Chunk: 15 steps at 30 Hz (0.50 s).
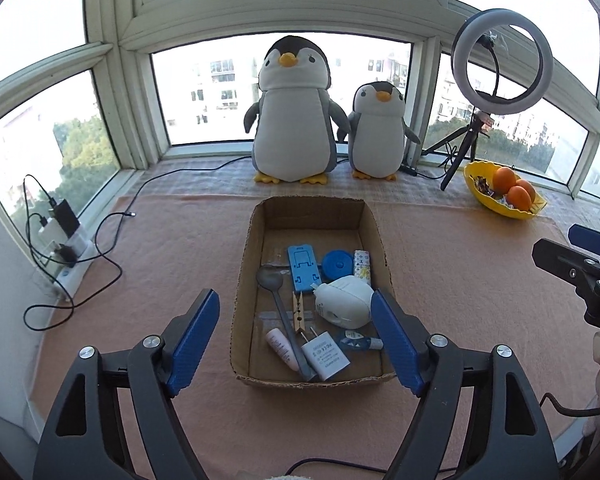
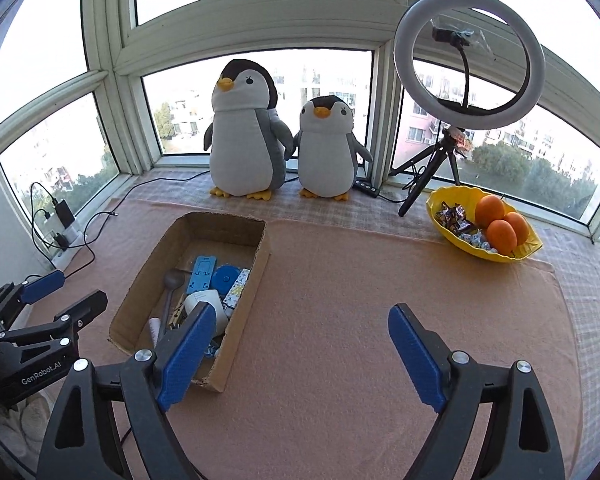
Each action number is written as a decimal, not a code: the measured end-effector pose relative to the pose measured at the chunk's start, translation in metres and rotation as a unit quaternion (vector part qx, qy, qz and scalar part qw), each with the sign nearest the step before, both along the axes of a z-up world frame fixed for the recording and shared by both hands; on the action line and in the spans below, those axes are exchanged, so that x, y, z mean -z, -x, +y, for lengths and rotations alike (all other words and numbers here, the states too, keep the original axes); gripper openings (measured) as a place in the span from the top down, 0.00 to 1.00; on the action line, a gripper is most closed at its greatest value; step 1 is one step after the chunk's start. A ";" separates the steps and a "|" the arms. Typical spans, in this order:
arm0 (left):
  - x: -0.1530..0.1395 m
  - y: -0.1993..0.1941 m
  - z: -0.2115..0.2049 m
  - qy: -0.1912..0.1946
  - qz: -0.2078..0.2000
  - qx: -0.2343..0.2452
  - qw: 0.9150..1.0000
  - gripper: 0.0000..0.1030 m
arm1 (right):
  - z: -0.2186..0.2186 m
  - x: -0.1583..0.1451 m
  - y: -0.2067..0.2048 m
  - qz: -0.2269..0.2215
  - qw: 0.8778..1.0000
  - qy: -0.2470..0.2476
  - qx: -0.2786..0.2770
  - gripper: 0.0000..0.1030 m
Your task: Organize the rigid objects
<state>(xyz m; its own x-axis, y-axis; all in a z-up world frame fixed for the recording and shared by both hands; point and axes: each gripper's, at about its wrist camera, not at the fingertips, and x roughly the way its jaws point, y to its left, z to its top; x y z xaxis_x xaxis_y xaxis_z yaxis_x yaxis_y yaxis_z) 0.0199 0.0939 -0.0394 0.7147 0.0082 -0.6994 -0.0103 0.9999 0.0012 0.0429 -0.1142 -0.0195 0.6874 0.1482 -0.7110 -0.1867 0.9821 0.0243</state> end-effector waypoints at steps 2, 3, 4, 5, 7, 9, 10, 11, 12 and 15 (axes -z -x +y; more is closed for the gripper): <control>0.000 0.001 0.000 0.001 0.001 -0.002 1.000 0.24 | 0.000 0.003 0.001 0.005 1.000 -0.006 -0.001 0.17; 0.000 0.001 0.000 0.001 0.002 -0.003 1.000 0.23 | 0.000 0.003 0.001 0.006 1.000 -0.007 0.001 0.17; 0.001 0.001 0.000 0.000 0.003 -0.004 1.000 0.23 | -0.001 0.004 0.001 0.006 1.000 -0.007 0.002 0.17; 0.001 0.002 0.000 -0.001 0.003 -0.006 1.000 0.23 | -0.001 0.005 0.001 0.005 1.000 -0.004 0.003 0.17; 0.002 0.002 0.000 -0.001 0.004 -0.008 1.000 0.23 | 0.000 0.006 0.001 0.004 1.000 -0.001 0.004 0.17; 0.002 0.002 0.000 -0.001 0.006 -0.011 1.000 0.23 | 0.000 0.006 0.001 0.005 1.000 -0.002 0.004 0.17; 0.002 0.002 0.000 -0.001 0.006 -0.011 1.000 0.23 | 0.000 0.006 0.001 0.004 1.000 -0.002 0.005 0.17; 0.002 0.002 0.000 -0.001 0.006 -0.012 1.000 0.23 | 0.000 0.006 0.001 0.004 1.000 -0.001 0.005 0.17; 0.002 0.002 0.000 -0.001 0.006 -0.012 1.000 0.23 | 0.000 0.006 0.001 0.004 1.000 -0.001 0.005 0.17; 0.002 0.002 -0.001 -0.002 0.006 -0.011 1.000 0.23 | 0.000 0.007 0.000 0.006 1.000 0.000 0.003 0.17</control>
<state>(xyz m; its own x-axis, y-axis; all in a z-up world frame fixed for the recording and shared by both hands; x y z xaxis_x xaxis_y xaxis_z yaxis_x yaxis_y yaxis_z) 0.0180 0.0929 -0.0414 0.7056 0.0274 -0.7081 -0.0324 0.9995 0.0063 0.0424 -0.1141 -0.0262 0.6793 0.1437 -0.7197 -0.1797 0.9834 0.0267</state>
